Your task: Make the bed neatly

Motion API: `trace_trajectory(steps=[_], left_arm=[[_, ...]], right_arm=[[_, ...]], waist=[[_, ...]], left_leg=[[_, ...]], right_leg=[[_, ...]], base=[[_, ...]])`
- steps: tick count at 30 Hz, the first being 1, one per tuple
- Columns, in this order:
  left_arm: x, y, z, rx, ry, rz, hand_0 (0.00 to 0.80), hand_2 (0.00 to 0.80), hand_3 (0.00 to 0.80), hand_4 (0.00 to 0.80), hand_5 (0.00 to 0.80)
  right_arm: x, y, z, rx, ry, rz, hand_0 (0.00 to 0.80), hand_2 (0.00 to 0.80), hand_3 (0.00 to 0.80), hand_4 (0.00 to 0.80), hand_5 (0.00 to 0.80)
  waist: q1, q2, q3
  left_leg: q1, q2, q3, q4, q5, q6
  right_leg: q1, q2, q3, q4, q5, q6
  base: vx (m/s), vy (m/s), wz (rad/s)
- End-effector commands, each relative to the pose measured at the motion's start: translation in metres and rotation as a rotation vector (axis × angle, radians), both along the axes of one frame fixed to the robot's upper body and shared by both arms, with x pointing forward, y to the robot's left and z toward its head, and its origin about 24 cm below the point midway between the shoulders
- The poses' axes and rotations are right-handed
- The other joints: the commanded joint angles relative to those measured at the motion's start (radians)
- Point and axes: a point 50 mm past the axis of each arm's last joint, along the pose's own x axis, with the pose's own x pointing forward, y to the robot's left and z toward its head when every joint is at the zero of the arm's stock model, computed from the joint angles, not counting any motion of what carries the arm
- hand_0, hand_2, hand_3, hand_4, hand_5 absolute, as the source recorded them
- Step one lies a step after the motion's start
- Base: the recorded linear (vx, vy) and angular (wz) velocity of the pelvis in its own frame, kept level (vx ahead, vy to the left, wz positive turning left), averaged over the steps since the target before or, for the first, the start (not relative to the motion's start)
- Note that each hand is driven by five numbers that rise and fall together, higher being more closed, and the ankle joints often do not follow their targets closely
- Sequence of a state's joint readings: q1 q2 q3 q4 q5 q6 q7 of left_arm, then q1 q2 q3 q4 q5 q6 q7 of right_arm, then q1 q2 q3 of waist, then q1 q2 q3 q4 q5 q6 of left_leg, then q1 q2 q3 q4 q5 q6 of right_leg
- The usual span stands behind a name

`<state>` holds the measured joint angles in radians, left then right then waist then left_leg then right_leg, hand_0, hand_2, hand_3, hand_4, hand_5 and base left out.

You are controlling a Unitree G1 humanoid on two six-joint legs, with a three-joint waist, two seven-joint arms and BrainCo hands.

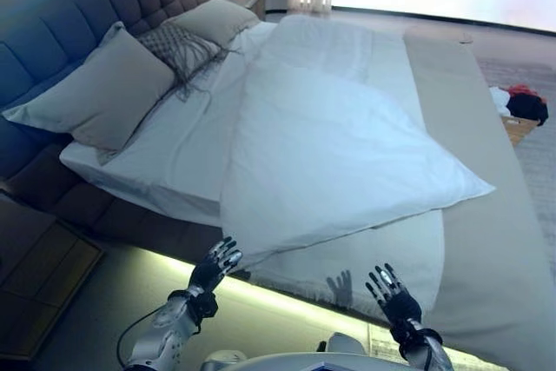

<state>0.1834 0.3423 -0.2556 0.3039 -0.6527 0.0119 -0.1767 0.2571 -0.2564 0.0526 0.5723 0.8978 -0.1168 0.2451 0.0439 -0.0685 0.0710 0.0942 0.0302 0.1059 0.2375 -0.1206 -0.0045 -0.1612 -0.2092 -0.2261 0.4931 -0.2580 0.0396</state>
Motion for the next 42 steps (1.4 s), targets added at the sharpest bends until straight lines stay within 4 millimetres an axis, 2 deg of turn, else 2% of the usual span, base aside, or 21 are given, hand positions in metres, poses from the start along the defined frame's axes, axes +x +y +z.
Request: trace_trajectory(steps=[1,2,4,7,10,11,14,16,19,22,23,24,25,26,28,30,35,36,37,40,42], left_arm=[[0.017,-0.011,0.024,-0.073,-0.148,0.026,0.0,0.0,0.0,0.0,0.0],[0.017,-0.017,0.023,-0.084,-0.15,0.012,0.0,0.0,0.0,0.0,0.0],[0.016,-0.022,0.026,-0.083,-0.163,-0.007,0.0,0.0,0.0,0.0,0.0],[0.013,-0.014,0.026,-0.07,-0.165,0.008,0.0,0.0,0.0,0.0,0.0],[0.008,-0.01,0.025,-0.061,-0.148,-0.015,0.0,0.0,0.0,0.0,0.0],[0.006,-0.009,0.024,-0.062,-0.14,-0.026,0.0,0.0,0.0,0.0,0.0],[0.002,-0.011,0.021,-0.065,-0.118,-0.043,0.0,0.0,0.0,0.0,0.0],[0.002,-0.013,0.019,-0.067,-0.109,-0.046,0.0,0.0,0.0,0.0,0.0],[0.001,-0.011,0.017,-0.069,-0.11,-0.052,0.0,0.0,0.0,0.0,0.0],[0.002,-0.004,0.019,-0.063,-0.125,-0.067,0.0,0.0,0.0,0.0,0.0],[0.003,-0.003,0.02,-0.053,-0.129,-0.071,0.0,0.0,0.0,0.0,0.0],[0.004,0.001,0.022,-0.043,-0.125,-0.066,0.0,0.0,0.0,0.0,0.0],[0.005,0.004,0.024,-0.035,-0.127,-0.064,0.0,0.0,0.0,0.0,0.0],[0.008,0.006,0.027,-0.03,-0.142,-0.067,0.0,0.0,0.0,0.0,0.0],[0.007,0.013,0.031,-0.013,-0.142,-0.007,0.0,0.0,0.0,0.0,0.0],[0.008,0.018,0.031,0.0,-0.141,0.02,0.0,0.0,0.0,0.0,0.0],[0.016,0.022,0.029,0.029,-0.146,0.022,0.0,0.0,0.0,0.0,0.0],[0.018,0.022,0.029,0.038,-0.141,0.029,0.0,0.0,0.0,0.0,0.0],[0.018,0.023,0.028,0.043,-0.134,0.035,0.0,0.0,0.0,0.0,0.0],[0.019,0.024,0.023,0.066,-0.095,0.069,0.0,0.0,0.0,0.0,0.0],[0.021,0.024,0.021,0.079,-0.082,0.078,0.0,0.0,0.0,0.0,0.0]], right_arm=[[0.008,-0.024,0.013,-0.056,-0.063,-0.03,0.0,0.0,0.0,0.0,0.0],[0.009,-0.027,0.015,-0.064,-0.068,-0.037,0.0,0.0,0.0,0.0,0.0],[0.012,-0.029,0.021,-0.059,-0.089,-0.044,0.0,0.0,0.0,0.0,0.0],[0.017,-0.024,0.023,-0.041,-0.078,-0.054,0.0,0.0,0.0,0.0,0.0],[0.013,-0.021,0.023,-0.027,-0.057,-0.063,0.0,0.0,0.0,0.0,0.0],[0.01,-0.02,0.022,-0.025,-0.052,-0.066,0.0,0.0,0.0,0.0,0.0],[0.004,-0.02,0.021,-0.031,-0.035,-0.082,0.0,0.0,0.0,0.0,0.0],[0.004,-0.018,0.022,-0.028,-0.043,-0.078,0.0,0.0,0.0,0.0,0.0],[0.007,-0.014,0.023,-0.02,-0.059,-0.072,0.0,0.0,0.0,0.0,0.0],[0.008,-0.01,0.022,-0.005,-0.072,-0.077,0.0,0.0,0.0,0.0,0.0],[0.008,-0.006,0.021,0.002,-0.071,-0.077,0.0,0.0,0.0,0.0,0.0],[0.009,-0.001,0.019,0.007,-0.055,-0.082,0.0,0.0,0.0,0.0,0.0],[0.009,0.001,0.017,0.024,-0.041,-0.098,0.0,0.0,0.0,0.0,0.0],[0.008,0.004,0.016,0.056,-0.046,-0.097,0.0,0.0,0.0,0.0,0.0],[0.013,0.016,0.019,0.043,-0.058,-0.039,0.0,0.0,0.0,0.0,0.0],[0.018,0.022,0.021,0.037,-0.081,-0.024,0.0,0.0,0.0,0.0,0.0],[0.025,0.023,0.019,0.019,-0.054,-0.108,0.0,0.0,0.0,0.0,0.0],[0.021,0.021,0.015,0.022,-0.037,-0.126,0.0,0.0,0.0,0.0,0.0],[0.019,0.02,0.013,0.032,-0.024,-0.139,0.0,0.0,0.0,0.0,0.0],[0.013,0.022,0.001,0.067,0.023,-0.157,0.0,0.0,0.0,0.0,0.0],[0.014,0.02,-0.006,0.059,0.054,-0.154,0.0,0.0,0.0,0.0,0.0]], waist=[[-0.026,-0.03,0.004],[-0.028,-0.033,0.011],[-0.024,-0.037,0.029],[-0.012,-0.029,0.039],[0.004,-0.009,0.022],[0.009,0.0,0.014],[0.023,0.019,0.01],[0.029,0.033,0.016],[0.036,0.049,0.024],[0.042,0.053,0.026],[0.045,0.054,0.023],[0.045,0.056,0.017],[0.044,0.051,0.013],[0.052,0.048,0.006],[0.07,0.049,-0.011],[0.078,0.052,-0.016],[0.095,0.052,-0.049],[0.101,0.051,-0.052],[0.103,0.051,-0.053],[0.104,0.049,-0.047],[0.099,0.038,-0.039]], left_leg=[[-0.101,-0.052,0.046,0.445,0.035,-0.019],[-0.151,-0.008,0.052,0.474,0.076,-0.036],[-0.208,0.059,0.045,0.426,0.127,-0.044],[-0.162,0.095,0.033,0.198,0.178,-0.051],[-0.112,0.12,-0.007,-0.07,0.242,-0.077],[-0.109,0.139,-0.019,-0.141,0.273,-0.096],[-0.114,0.189,-0.026,-0.233,0.346,-0.137],[-0.128,0.216,-0.019,-0.263,0.371,-0.15],[-0.136,0.226,-0.012,-0.278,0.359,-0.153],[-0.133,0.206,-0.007,-0.237,0.278,-0.135],[-0.123,0.196,-0.008,-0.241,0.266,-0.131],[-0.107,0.178,0.001,-0.228,0.241,-0.117],[-0.106,0.157,0.004,-0.189,0.216,-0.104],[-0.117,0.138,-0.003,-0.15,0.19,-0.087],[-0.112,0.09,0.003,-0.135,0.148,-0.04],[-0.098,0.068,0.015,-0.144,0.138,-0.022],[-0.122,0.013,-0.004,-0.128,0.107,0.02],[-0.115,-0.011,-0.011,-0.128,0.096,0.042],[-0.11,-0.018,-0.01,-0.129,0.092,0.048],[-0.072,-0.039,0.004,-0.146,0.087,0.055],[-0.051,-0.047,0.025,-0.151,0.073,0.051]], right_leg=[[0.101,0.05,-0.078,-0.374,0.312,0.025],[0.119,0.053,-0.085,-0.378,0.302,0.013],[0.148,0.064,-0.081,-0.383,0.283,0.0],[0.177,0.093,-0.054,-0.393,0.263,0.007],[0.199,0.117,-0.034,-0.41,0.253,0.02],[0.206,0.125,-0.027,-0.418,0.249,0.024],[0.235,0.125,-0.027,-0.428,0.231,0.03],[0.248,0.119,-0.033,-0.42,0.214,0.031],[0.256,0.096,-0.039,-0.39,0.193,0.038],[0.263,0.028,-0.043,-0.341,0.177,0.069],[0.261,-0.007,-0.048,-0.322,0.177,0.09],[0.266,-0.058,-0.057,-0.297,0.179,0.116],[0.284,-0.088,-0.049,-0.291,0.182,0.132],[0.298,-0.119,-0.05,-0.293,0.195,0.136],[0.271,-0.199,-0.064,-0.267,0.292,0.129],[0.248,-0.232,-0.055,-0.238,0.319,0.131],[0.244,-0.247,-0.019,-0.213,0.336,0.117],[0.211,-0.251,-0.027,-0.143,0.351,0.108],[0.193,-0.25,-0.031,-0.122,0.355,0.103],[0.153,-0.201,-0.064,-0.151,0.362,0.089],[0.131,-0.169,-0.084,-0.242,0.387,0.1]], base=[[0.07,-0.173,0.06],[0.039,-0.136,0.1],[0.039,-0.075,0.1],[0.141,0.022,0.0],[0.235,0.129,-0.08],[0.24,0.142,-0.02],[0.255,0.159,-0.06],[0.24,0.185,-0.06],[0.235,0.222,-0.17],[0.254,0.282,-0.16],[0.273,0.361,-0.09],[0.294,0.374,-0.18],[0.293,0.33,-0.27],[0.281,0.278,-0.22],[0.273,0.303,-0.17],[0.207,0.268,-0.49],[0.165,0.193,-0.09],[0.146,0.169,0.07],[0.169,0.168,0.0],[0.153,0.008,-0.1],[0.149,-0.135,-0.19]])
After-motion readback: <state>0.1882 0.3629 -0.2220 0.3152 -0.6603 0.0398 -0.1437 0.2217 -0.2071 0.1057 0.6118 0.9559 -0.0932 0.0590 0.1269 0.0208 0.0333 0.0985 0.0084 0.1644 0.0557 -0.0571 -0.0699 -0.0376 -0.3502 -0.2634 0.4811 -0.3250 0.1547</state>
